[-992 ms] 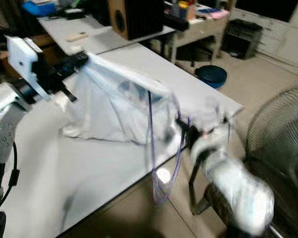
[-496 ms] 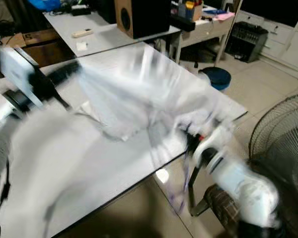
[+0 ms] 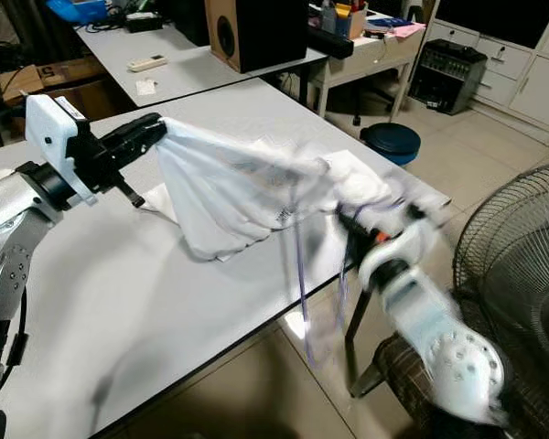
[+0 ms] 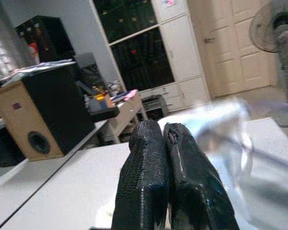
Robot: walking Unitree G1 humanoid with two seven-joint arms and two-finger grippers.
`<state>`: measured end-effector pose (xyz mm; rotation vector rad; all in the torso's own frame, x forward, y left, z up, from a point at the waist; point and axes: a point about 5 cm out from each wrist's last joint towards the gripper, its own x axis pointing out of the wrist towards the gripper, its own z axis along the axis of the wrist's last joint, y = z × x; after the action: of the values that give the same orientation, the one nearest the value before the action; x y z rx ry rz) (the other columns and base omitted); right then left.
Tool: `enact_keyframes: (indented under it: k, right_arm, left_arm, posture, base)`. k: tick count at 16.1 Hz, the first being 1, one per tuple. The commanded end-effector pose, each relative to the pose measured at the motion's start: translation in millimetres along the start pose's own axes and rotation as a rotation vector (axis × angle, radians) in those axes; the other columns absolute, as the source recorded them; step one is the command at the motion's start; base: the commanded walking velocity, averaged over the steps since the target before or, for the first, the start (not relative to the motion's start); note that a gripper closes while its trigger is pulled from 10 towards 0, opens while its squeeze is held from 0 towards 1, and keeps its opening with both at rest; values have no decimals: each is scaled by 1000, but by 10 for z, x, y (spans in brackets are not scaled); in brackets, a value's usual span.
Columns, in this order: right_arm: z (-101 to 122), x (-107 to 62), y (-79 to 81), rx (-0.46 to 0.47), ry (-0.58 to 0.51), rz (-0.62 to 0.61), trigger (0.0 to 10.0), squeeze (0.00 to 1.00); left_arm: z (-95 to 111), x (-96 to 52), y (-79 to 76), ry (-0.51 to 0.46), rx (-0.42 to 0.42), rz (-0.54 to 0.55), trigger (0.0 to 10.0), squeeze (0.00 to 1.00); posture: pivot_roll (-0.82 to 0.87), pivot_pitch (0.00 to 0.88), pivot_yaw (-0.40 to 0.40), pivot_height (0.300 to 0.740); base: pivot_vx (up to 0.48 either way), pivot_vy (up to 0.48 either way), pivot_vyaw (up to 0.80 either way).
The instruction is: Hang hanger
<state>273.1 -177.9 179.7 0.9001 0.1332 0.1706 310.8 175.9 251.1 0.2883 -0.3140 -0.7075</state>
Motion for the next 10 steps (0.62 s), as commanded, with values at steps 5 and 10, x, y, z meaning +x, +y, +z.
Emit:
enact_keyframes:
  k: [5,10]
  right_arm:
    - [-21,259,-54,308,44,89,10000,0]
    - [95,584,72,505,-2,152,10000,0]
  left_arm:
    - [-154,0,-374,119,-13,-272,0,0]
    - [-489,-43,-664,266,79,-431,0,0]
  posture:
    - [-8,0,60,740]
    - [-2,0,49,740]
  base:
    - [0,0,0]
    - [0,0,0]
